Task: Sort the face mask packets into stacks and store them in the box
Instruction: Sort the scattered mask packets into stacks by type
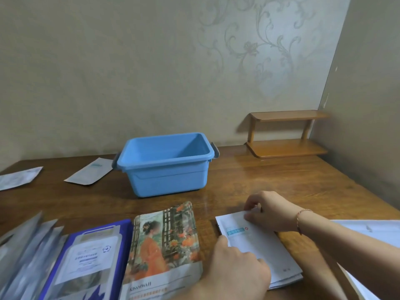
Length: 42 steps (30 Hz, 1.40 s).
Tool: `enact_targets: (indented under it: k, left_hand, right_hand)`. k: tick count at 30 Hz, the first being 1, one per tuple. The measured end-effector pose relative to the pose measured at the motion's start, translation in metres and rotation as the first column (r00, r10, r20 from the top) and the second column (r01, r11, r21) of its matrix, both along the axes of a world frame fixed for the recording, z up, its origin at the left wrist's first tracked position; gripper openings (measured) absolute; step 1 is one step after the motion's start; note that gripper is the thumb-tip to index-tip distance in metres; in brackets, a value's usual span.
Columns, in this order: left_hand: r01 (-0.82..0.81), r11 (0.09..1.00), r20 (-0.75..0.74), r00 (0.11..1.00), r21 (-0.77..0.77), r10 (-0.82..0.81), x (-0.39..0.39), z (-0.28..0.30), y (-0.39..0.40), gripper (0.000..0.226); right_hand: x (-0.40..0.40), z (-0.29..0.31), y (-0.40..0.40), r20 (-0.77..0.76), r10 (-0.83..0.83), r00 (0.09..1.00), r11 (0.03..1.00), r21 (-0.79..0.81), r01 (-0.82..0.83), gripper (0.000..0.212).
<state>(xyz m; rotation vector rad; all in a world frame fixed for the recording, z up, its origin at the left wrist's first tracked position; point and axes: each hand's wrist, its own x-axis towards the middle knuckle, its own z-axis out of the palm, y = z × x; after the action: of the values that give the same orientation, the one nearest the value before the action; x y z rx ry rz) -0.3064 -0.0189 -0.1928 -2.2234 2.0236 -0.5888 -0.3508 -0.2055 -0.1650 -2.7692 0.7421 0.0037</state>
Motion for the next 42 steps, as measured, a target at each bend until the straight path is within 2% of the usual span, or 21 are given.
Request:
enact_targets:
  k: [2, 3, 4, 6, 7, 9, 10, 11, 15, 18, 22, 24, 26, 30, 35, 37, 38, 39, 40, 41, 42]
  left_hand:
    - [-0.116, 0.977, -0.007, 0.993, 0.178, 0.12, -0.004, 0.012, 0.005, 0.075]
    - [-0.188, 0.938, -0.094, 0.97, 0.292, 0.224, -0.005, 0.036, 0.011, 0.073]
    - [-0.142, 0.938, -0.189, 0.959, 0.316, 0.209, -0.005, 0.06, 0.018, 0.065]
    - [-0.066, 0.99, -0.185, 0.979, 0.125, 0.089, 0.007, 0.081, 0.031, 0.037]
    - [-0.054, 0.997, -0.252, 0.966, 0.055, 0.066, 0.021, 0.095, 0.046, 0.038]
    - [-0.134, 0.971, -0.248, 0.965, -0.196, 0.083, 0.057, 0.116, 0.077, 0.041]
    - [-0.202, 0.947, -0.254, 0.958, -0.25, 0.137, 0.075, 0.123, 0.094, 0.039]
    - [-0.277, 0.917, -0.276, 0.941, -0.288, 0.197, 0.094, 0.126, 0.109, 0.036]
    - [-0.498, 0.83, -0.39, 0.836, -0.249, 0.385, 0.172, 0.128, 0.167, 0.03]
    - [-0.631, 0.752, -0.482, 0.727, -0.189, 0.489, 0.231, 0.111, 0.211, 0.026]
    - [-0.724, 0.69, -0.639, 0.528, 0.006, 0.559, 0.312, 0.077, 0.246, 0.026]
    - [-0.735, 0.676, -0.7, 0.451, 0.061, 0.554, 0.348, 0.06, 0.248, 0.027]
    - [-0.747, 0.658, -0.728, 0.396, 0.099, 0.559, 0.381, 0.045, 0.241, 0.03]
    - [-0.762, 0.636, -0.757, 0.343, 0.122, 0.556, 0.422, 0.018, 0.224, 0.033]
    - [-0.756, 0.653, -0.77, 0.388, 0.048, 0.506, 0.437, 0.001, 0.218, 0.028]
    - [-0.775, 0.631, -0.825, 0.351, 0.009, 0.443, 0.439, 0.002, 0.221, 0.022]
    - [-0.811, 0.585, -0.886, 0.283, -0.017, 0.367, 0.439, 0.004, 0.224, 0.022]
    - [-0.859, 0.511, -0.962, 0.139, 0.0, 0.233, 0.44, 0.007, 0.226, 0.026]
    - [-0.892, 0.441, -0.995, -0.093, 0.097, 0.031, 0.439, 0.012, 0.227, 0.033]
    - [-0.874, 0.431, -0.92, -0.337, 0.227, -0.2, 0.439, 0.016, 0.229, 0.041]
    - [-0.829, 0.466, -0.773, -0.504, 0.309, -0.384, 0.438, 0.02, 0.233, 0.048]
  right_hand:
    - [0.001, 0.009, 0.001, 0.041, -0.027, 0.999, 0.996, -0.082, 0.03, 0.024]
    - [0.003, 0.017, 0.003, 0.112, -0.022, 0.993, 0.99, -0.137, 0.038, 0.023]
    - [0.007, 0.029, 0.008, 0.218, -0.002, 0.976, 0.987, -0.154, 0.036, 0.02]
    - [0.021, 0.059, 0.03, 0.431, 0.058, 0.901, 0.997, -0.079, -0.026, 0.009]
    - [0.032, 0.074, 0.047, 0.497, 0.088, 0.863, 0.996, -0.02, -0.09, 0.005]
    - [0.062, 0.095, 0.084, 0.56, 0.16, 0.813, 0.966, 0.083, -0.247, 0.004]
    - [0.08, 0.101, 0.104, 0.567, 0.204, 0.798, 0.941, 0.11, -0.319, 0.005]
    - [0.1, 0.105, 0.123, 0.568, 0.244, 0.786, 0.919, 0.124, -0.375, 0.004]
    - [0.193, 0.104, 0.193, 0.558, 0.374, 0.741, 0.873, 0.059, -0.485, 0.005]
    - [0.262, 0.091, 0.23, 0.478, 0.417, 0.773, 0.878, 0.007, -0.478, 0.014]
    - [0.344, 0.053, 0.256, 0.156, 0.421, 0.893, 0.907, -0.073, -0.415, 0.028]
    - [0.372, 0.032, 0.259, 0.016, 0.373, 0.928, 0.923, -0.111, -0.369, 0.017]
    - [0.389, 0.015, 0.256, -0.045, 0.315, 0.948, 0.938, -0.138, -0.319, 0.001]
    - [0.404, -0.007, 0.244, -0.097, 0.268, 0.958, 0.908, -0.308, -0.285, 0.013]
    - [0.411, -0.009, 0.244, -0.242, 0.339, 0.909, 0.739, -0.529, -0.417, 0.021]
    - [0.412, -0.009, 0.247, -0.246, 0.357, 0.901, 0.701, -0.567, -0.433, 0.02]
    - [0.413, -0.009, 0.249, -0.202, 0.36, 0.911, 0.711, -0.573, -0.408, 0.021]
    - [0.414, -0.009, 0.251, -0.129, 0.37, 0.92, 0.727, -0.576, -0.374, 0.022]
    - [0.415, -0.009, 0.255, -0.045, 0.397, 0.917, 0.733, -0.585, -0.346, 0.022]
    - [0.414, -0.011, 0.259, 0.048, 0.463, 0.885, 0.715, -0.61, -0.341, 0.019]
    - [0.412, -0.015, 0.264, 0.097, 0.537, 0.838, 0.674, -0.648, -0.356, 0.011]
